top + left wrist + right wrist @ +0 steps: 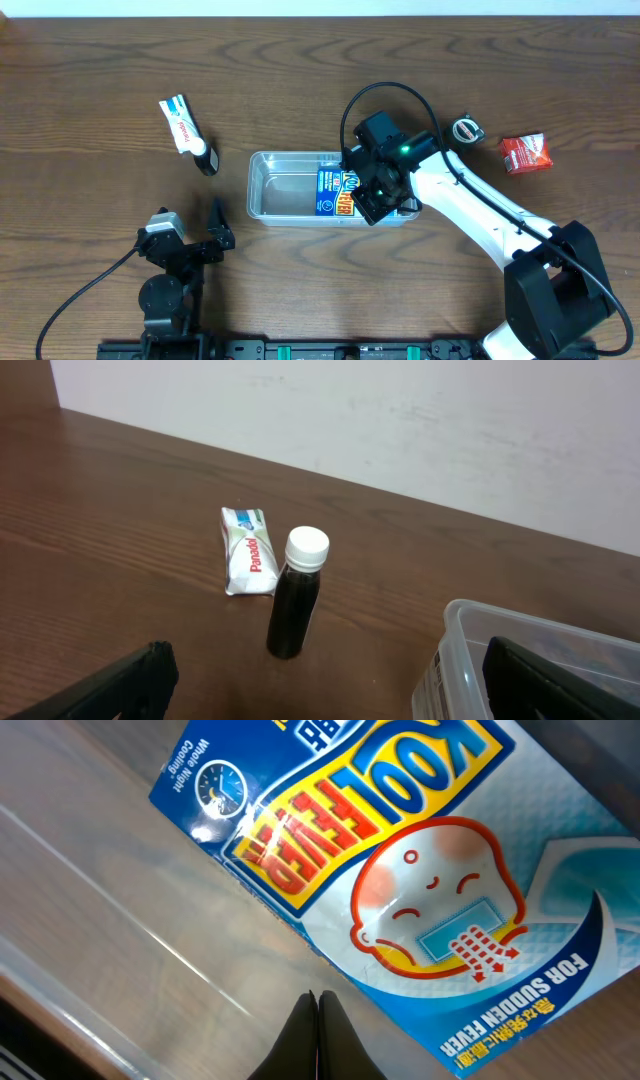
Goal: Pack container
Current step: 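Withdraw the right gripper toward the red Panadol packet, then reach the left gripper to the white Panadol box and grasp it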
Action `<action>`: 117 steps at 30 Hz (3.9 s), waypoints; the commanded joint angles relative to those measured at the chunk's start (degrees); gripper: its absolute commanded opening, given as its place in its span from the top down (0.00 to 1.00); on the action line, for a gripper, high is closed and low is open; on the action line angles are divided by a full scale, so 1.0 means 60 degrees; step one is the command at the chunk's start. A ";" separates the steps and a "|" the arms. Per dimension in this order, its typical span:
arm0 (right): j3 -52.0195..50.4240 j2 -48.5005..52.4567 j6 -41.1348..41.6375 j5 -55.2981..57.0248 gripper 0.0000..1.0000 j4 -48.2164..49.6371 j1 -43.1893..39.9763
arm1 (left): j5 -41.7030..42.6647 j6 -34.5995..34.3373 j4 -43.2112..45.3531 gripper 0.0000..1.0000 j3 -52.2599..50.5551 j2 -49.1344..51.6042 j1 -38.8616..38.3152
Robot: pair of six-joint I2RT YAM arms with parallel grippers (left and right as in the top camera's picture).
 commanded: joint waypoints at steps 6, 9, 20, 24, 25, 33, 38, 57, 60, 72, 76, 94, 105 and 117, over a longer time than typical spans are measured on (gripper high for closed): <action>0.0226 -0.0164 0.0095 0.0084 0.99 0.0415 0.0036 | -0.0076 0.0095 -0.0168 0.02 -0.0284 0.0029 0.0047; 0.0696 -0.0302 0.0091 0.0084 0.99 0.0331 0.0036 | -0.0076 0.0095 -0.0168 0.02 -0.0284 0.0029 0.0047; 0.2401 -0.1096 0.0135 0.0499 0.51 0.0262 -0.1005 | -0.0076 0.0095 -0.0168 0.02 -0.0284 0.0029 0.0047; 0.2444 -0.1213 0.0484 0.0772 0.31 0.0528 -0.2084 | -0.0076 0.0095 -0.0168 0.02 -0.0284 0.0029 0.0047; 0.2441 -0.1213 0.0645 0.0805 0.26 0.0579 -0.2364 | -0.0076 0.0098 -0.0168 0.02 -0.0284 0.0029 0.0047; 0.2419 -0.1155 0.1982 0.0882 0.13 0.0958 -0.5020 | -0.0076 0.0095 -0.0168 0.02 -0.0284 0.0029 0.0047; 0.2412 -0.0871 0.2186 0.1031 0.06 0.0929 -0.6258 | -0.0160 0.0182 -0.0171 0.02 -0.0284 0.0029 0.0051; 0.1978 -0.0459 0.2164 0.1654 0.01 0.0969 -0.7144 | 0.0656 0.0302 -0.0831 0.02 0.0685 0.0299 0.0051; 0.1978 -0.0455 0.2164 0.1545 0.01 0.0969 -0.7136 | -0.0273 0.0277 -0.1614 0.02 0.1982 0.1348 0.0051; 0.1978 -0.0455 0.1723 0.1370 0.01 0.0984 -0.6750 | 0.0102 0.0277 -0.5319 0.02 1.0029 1.0899 0.0860; 0.1978 -0.0459 0.1472 0.1370 0.01 0.0914 -0.6637 | 0.0142 0.0277 -0.6623 0.02 1.2517 1.3457 0.0907; 0.1978 -0.0455 0.1523 0.1381 0.01 0.0918 -0.6517 | 0.0783 0.0051 -0.5096 0.02 1.3613 1.6593 0.1745; 0.1978 -0.0455 0.1519 0.1384 0.01 0.0838 -0.6517 | 0.0331 0.0066 -0.3778 0.02 1.3613 1.8101 0.1719; 0.1978 -0.0459 0.1519 0.1413 0.01 0.0922 -0.6517 | 0.0168 0.0095 -0.3905 0.02 1.3613 1.9358 0.1708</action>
